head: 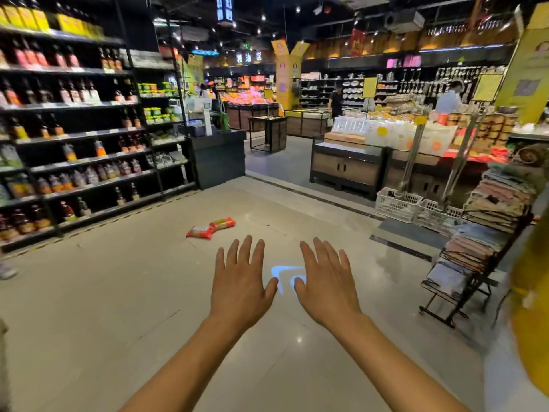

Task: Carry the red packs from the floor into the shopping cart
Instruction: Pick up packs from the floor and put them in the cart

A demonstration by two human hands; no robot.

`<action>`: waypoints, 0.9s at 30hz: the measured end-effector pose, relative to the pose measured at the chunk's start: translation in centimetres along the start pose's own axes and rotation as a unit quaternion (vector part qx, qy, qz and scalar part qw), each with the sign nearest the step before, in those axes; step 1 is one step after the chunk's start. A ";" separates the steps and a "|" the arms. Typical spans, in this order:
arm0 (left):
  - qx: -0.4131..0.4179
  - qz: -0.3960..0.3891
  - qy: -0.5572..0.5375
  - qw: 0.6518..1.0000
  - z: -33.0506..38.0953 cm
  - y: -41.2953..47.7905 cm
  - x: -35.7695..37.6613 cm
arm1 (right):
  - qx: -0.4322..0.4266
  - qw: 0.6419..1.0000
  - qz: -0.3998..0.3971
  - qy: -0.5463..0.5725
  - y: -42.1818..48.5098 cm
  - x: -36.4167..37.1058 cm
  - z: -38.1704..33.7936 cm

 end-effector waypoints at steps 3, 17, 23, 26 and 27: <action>-0.018 0.001 -0.007 1.000 -3.3 4.6 0.7 | -0.007 1.000 -0.006 -0.011 5.6 0.6 -2.0; -0.037 0.009 -0.010 0.999 -13.8 22.7 5.0 | -0.042 0.999 -0.019 -0.007 27.1 4.0 -6.0; -0.057 -0.002 0.003 0.998 -15.0 31.9 7.2 | -0.062 0.998 -0.022 -0.011 37.8 6.1 -4.5; -0.076 0.011 0.010 0.997 -15.5 37.2 8.0 | -0.078 0.997 -0.015 -0.005 44.0 6.3 -3.6; -0.081 0.016 0.014 0.996 -15.6 39.1 8.1 | -0.085 0.996 -0.012 -0.004 46.0 6.2 -3.3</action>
Point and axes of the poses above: each hand's wrist, its own y-axis towards the middle knuckle, its own x-axis out of the palm, z = x × y, the point moved 1 cm from there along y, towards the middle knuckle, and after that the axes turned 7 degrees about -z, right-handed, at the moved point
